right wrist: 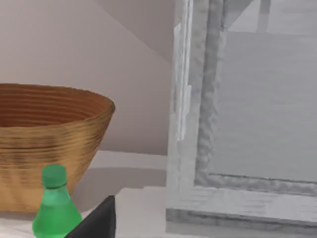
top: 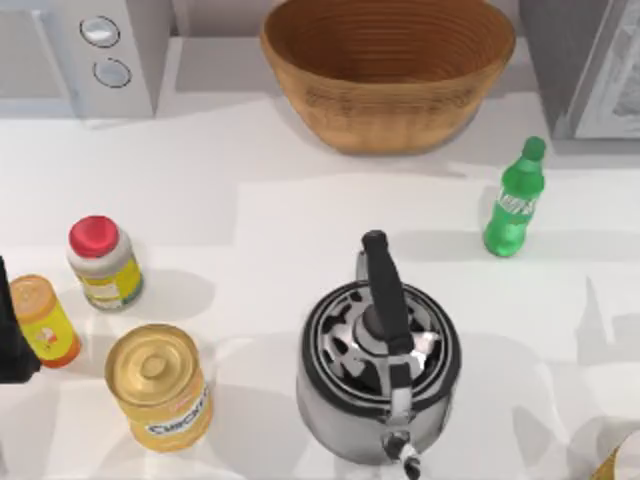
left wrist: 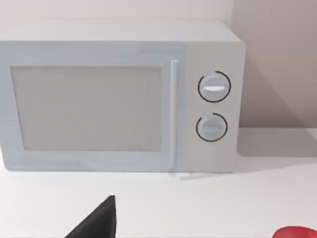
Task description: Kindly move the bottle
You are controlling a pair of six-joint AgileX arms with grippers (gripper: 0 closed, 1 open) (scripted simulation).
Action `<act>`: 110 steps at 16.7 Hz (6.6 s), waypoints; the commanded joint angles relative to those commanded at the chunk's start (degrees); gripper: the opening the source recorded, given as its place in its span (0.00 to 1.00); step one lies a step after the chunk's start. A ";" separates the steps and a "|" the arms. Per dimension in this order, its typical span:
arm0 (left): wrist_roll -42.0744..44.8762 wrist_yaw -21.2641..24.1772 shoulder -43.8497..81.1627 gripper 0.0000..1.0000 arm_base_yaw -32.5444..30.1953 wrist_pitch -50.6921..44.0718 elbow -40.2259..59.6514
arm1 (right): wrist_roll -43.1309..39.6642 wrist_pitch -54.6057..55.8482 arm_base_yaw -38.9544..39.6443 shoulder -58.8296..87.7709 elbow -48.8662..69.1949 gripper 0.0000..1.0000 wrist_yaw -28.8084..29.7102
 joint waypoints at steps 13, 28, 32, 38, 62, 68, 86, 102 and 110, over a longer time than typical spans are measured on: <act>0.00 0.00 0.00 1.00 0.00 0.00 0.00 | -8.30 44.74 -4.59 74.65 13.29 1.00 -31.63; 0.00 0.00 0.00 1.00 0.00 0.00 0.00 | -10.77 59.81 -5.39 97.49 18.15 1.00 -41.94; 0.00 0.00 0.00 1.00 0.00 0.00 0.00 | -9.70 59.67 -3.28 103.86 25.71 1.00 -39.36; 0.00 0.00 0.00 1.00 0.00 0.00 0.00 | -6.55 59.78 6.41 109.59 33.31 1.00 -30.27; 0.00 0.00 0.00 1.00 0.00 0.00 0.00 | -5.99 59.88 7.97 110.60 34.27 0.00 -28.74; 0.00 0.00 0.00 1.00 0.00 0.00 0.00 | -5.74 59.58 7.11 110.12 33.72 0.00 -29.12; 0.00 0.00 0.00 1.00 0.00 0.00 0.00 | -5.18 53.99 -35.21 92.26 22.41 0.00 -27.66; 0.00 0.00 0.00 1.00 0.00 0.00 0.00 | -3.83 62.04 -29.84 109.22 31.97 0.00 -22.16; 0.00 0.00 0.00 1.00 0.00 0.00 0.00 | -3.83 62.04 -29.84 109.22 31.97 0.53 -22.16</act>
